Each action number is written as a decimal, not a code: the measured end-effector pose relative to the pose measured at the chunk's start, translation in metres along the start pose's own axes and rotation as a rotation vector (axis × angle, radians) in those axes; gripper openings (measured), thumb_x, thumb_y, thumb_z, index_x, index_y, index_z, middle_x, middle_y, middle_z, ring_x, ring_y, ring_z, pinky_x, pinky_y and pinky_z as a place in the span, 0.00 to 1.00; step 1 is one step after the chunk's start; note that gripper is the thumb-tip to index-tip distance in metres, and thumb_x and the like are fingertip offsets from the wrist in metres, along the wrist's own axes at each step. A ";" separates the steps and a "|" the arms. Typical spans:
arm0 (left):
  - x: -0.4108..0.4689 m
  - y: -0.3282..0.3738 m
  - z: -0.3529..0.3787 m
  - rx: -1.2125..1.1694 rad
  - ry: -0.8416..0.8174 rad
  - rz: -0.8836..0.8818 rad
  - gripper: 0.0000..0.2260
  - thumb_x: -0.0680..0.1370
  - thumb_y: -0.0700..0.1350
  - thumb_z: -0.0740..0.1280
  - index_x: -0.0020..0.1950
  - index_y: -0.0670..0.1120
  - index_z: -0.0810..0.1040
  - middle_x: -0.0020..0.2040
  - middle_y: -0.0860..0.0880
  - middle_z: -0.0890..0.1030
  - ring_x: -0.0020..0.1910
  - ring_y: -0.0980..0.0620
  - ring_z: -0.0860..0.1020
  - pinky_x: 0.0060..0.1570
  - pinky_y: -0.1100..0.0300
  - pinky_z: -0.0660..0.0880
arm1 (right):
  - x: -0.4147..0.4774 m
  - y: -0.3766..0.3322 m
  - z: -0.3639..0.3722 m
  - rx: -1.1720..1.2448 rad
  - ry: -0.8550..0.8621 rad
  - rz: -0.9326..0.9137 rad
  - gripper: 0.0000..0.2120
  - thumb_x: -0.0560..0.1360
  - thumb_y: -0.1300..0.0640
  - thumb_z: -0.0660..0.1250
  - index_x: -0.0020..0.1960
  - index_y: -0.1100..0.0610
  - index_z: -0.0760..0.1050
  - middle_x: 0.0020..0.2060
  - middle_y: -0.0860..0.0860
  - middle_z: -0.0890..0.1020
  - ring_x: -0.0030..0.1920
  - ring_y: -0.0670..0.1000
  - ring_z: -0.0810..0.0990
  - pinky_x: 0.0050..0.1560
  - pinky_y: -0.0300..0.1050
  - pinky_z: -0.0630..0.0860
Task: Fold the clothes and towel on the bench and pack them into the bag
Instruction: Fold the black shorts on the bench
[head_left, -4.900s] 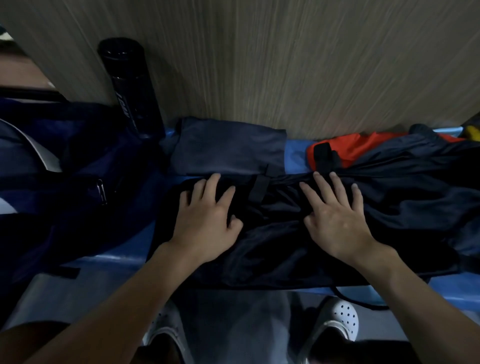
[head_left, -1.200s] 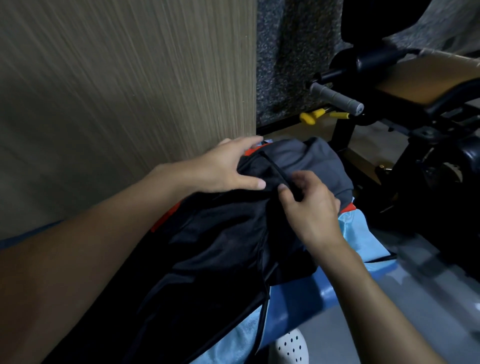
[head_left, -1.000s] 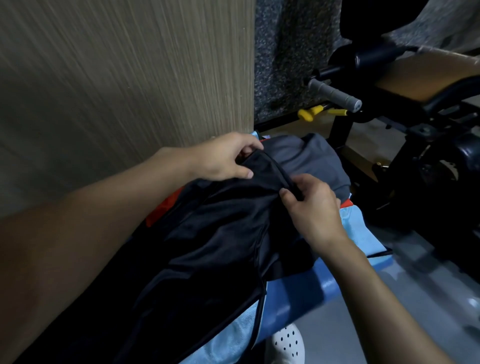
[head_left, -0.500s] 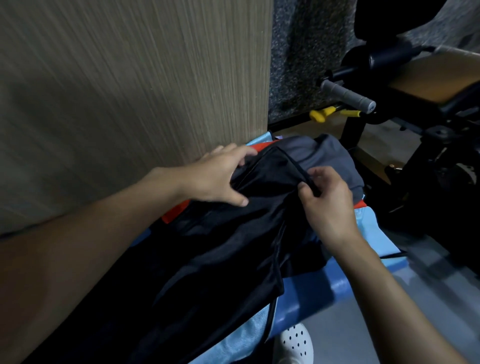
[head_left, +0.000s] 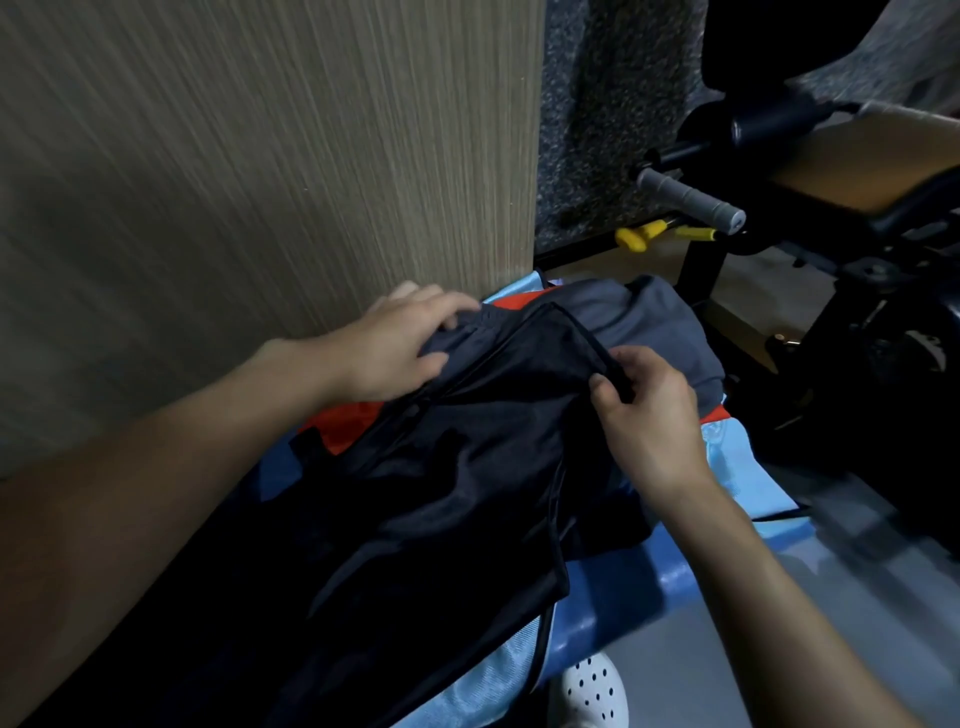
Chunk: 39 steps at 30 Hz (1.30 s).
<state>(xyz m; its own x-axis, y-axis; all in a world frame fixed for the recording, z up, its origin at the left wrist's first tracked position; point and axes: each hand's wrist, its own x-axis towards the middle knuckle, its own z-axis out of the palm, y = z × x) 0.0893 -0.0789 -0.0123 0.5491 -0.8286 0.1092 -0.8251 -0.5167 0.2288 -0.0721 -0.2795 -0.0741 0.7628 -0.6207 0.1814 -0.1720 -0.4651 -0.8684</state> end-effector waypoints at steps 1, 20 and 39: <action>0.005 0.011 0.001 -0.062 0.044 0.035 0.28 0.73 0.48 0.69 0.73 0.48 0.69 0.61 0.49 0.75 0.60 0.49 0.70 0.66 0.50 0.67 | 0.000 0.000 0.000 0.000 -0.001 0.000 0.10 0.75 0.55 0.68 0.56 0.52 0.78 0.47 0.49 0.84 0.53 0.54 0.82 0.58 0.60 0.74; -0.016 0.047 -0.033 0.238 0.060 0.434 0.10 0.67 0.41 0.66 0.46 0.50 0.75 0.59 0.54 0.79 0.70 0.51 0.69 0.62 0.52 0.57 | -0.040 -0.033 0.002 -0.039 -0.103 -0.458 0.10 0.66 0.58 0.67 0.47 0.54 0.76 0.42 0.44 0.74 0.45 0.51 0.77 0.47 0.58 0.74; -0.154 0.008 0.029 0.487 -0.019 -0.060 0.16 0.64 0.44 0.64 0.51 0.47 0.81 0.58 0.48 0.76 0.65 0.45 0.71 0.61 0.51 0.61 | -0.122 -0.027 0.043 -0.769 -0.525 -0.644 0.25 0.70 0.42 0.70 0.65 0.46 0.73 0.72 0.52 0.68 0.70 0.58 0.66 0.64 0.60 0.67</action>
<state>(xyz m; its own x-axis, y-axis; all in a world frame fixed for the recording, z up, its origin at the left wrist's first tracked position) -0.0056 0.0379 -0.0551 0.5987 -0.7958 0.0911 -0.7611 -0.6007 -0.2449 -0.1339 -0.1641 -0.0925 0.9841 0.1324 0.1184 0.1481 -0.9796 -0.1359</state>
